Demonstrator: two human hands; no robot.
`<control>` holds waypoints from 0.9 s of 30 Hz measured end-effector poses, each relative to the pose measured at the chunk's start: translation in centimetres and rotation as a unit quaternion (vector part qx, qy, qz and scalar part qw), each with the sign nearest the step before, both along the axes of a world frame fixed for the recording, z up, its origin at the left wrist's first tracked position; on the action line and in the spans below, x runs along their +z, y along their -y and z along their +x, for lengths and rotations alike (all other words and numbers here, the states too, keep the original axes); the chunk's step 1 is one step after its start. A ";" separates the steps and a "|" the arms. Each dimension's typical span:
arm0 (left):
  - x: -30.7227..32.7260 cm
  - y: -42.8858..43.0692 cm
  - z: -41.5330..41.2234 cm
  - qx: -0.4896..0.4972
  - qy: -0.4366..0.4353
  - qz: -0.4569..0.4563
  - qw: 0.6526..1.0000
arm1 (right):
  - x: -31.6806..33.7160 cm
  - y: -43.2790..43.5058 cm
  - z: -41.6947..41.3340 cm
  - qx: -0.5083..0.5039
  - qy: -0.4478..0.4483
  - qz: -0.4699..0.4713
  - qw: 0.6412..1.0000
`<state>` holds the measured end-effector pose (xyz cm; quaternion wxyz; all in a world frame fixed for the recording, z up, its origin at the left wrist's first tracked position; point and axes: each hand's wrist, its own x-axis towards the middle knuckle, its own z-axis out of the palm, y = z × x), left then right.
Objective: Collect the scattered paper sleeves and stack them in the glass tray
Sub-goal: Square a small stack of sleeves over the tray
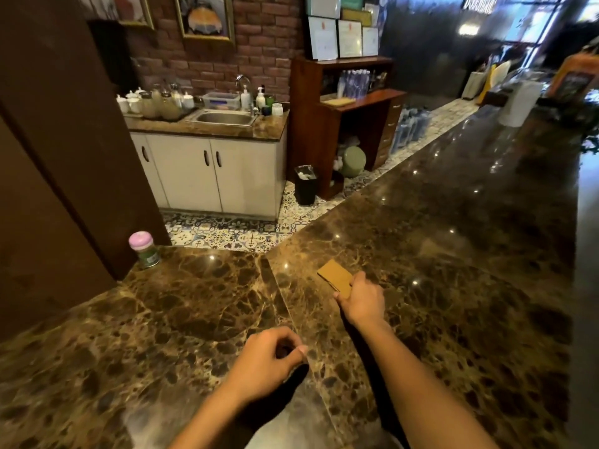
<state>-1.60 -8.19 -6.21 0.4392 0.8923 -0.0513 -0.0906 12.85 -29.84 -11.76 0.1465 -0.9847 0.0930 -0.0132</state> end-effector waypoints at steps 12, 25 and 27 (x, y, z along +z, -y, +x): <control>-0.3 1.8 4.5 0.149 -0.121 -0.309 0.932 | 5.4 -3.3 -5.5 0.070 -0.167 0.468 0.865; 8.0 -0.5 3.8 0.068 -0.086 -0.439 0.892 | 10.9 -4.3 -12.0 0.325 -0.048 0.347 0.878; 8.5 -0.3 3.6 0.050 -0.072 -0.407 0.909 | 11.3 -4.0 -11.6 0.316 -0.006 0.304 0.899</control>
